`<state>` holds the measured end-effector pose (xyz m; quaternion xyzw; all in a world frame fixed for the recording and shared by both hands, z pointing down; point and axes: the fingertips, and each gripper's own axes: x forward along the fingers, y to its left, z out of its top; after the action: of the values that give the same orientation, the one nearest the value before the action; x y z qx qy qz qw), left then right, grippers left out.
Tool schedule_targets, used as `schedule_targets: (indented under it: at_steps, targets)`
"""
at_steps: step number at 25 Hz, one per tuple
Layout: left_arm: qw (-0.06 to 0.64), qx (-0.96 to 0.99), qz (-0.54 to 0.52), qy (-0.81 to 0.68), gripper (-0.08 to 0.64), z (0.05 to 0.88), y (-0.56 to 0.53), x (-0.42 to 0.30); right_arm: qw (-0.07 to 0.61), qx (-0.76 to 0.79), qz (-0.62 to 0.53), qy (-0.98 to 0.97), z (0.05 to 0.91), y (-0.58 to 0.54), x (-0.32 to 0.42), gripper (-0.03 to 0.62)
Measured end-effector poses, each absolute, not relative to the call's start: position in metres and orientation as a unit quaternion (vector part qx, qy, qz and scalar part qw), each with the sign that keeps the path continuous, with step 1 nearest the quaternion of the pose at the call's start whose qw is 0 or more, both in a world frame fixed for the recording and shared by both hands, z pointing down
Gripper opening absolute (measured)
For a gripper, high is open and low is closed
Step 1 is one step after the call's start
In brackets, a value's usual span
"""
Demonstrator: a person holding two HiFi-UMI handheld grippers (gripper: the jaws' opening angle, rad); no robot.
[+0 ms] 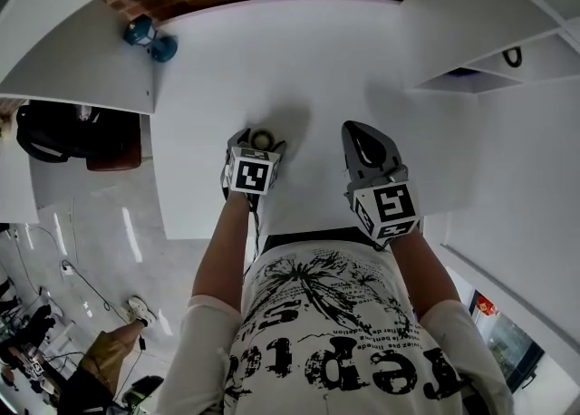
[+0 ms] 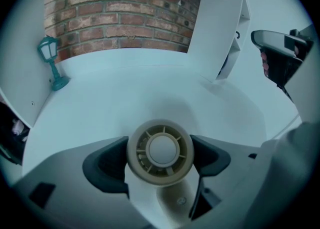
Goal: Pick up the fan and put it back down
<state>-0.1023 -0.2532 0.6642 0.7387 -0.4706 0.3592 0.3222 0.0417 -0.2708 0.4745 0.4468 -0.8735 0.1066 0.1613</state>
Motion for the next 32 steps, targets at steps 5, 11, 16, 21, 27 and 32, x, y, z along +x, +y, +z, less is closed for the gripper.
schedule_targets:
  at_steps: [5,11,16,21,27,32]
  targets:
    - [0.302,0.746,0.335,-0.490,0.376,0.634,-0.265,-0.098,0.150,0.445,0.086,-0.879,0.452,-0.277,0.044,0.015]
    - [0.245,0.775,0.275,-0.513,0.376,0.564,-0.283,-0.090,0.131,0.448,0.068,-0.882,0.421,-0.282,0.048,0.015]
    - [0.173,0.800,0.199,-0.538,0.376,0.489,-0.292,-0.080,0.106,0.446,0.048,-0.887,0.392,-0.285,0.053,0.014]
    - [0.116,0.813,0.147,-0.551,0.376,0.415,-0.287,-0.078,0.078,0.443,0.025,-0.893,0.358,-0.287,0.057,0.014]
    - [0.050,0.826,0.076,-0.557,0.376,0.336,-0.261,-0.079,0.057,0.427,-0.006,-0.903,0.325,-0.277,0.057,0.015]
    - [0.015,0.845,0.009,-0.535,0.376,0.283,-0.234,-0.068,0.038,0.419,-0.037,-0.907,0.297,-0.266,0.062,0.014]
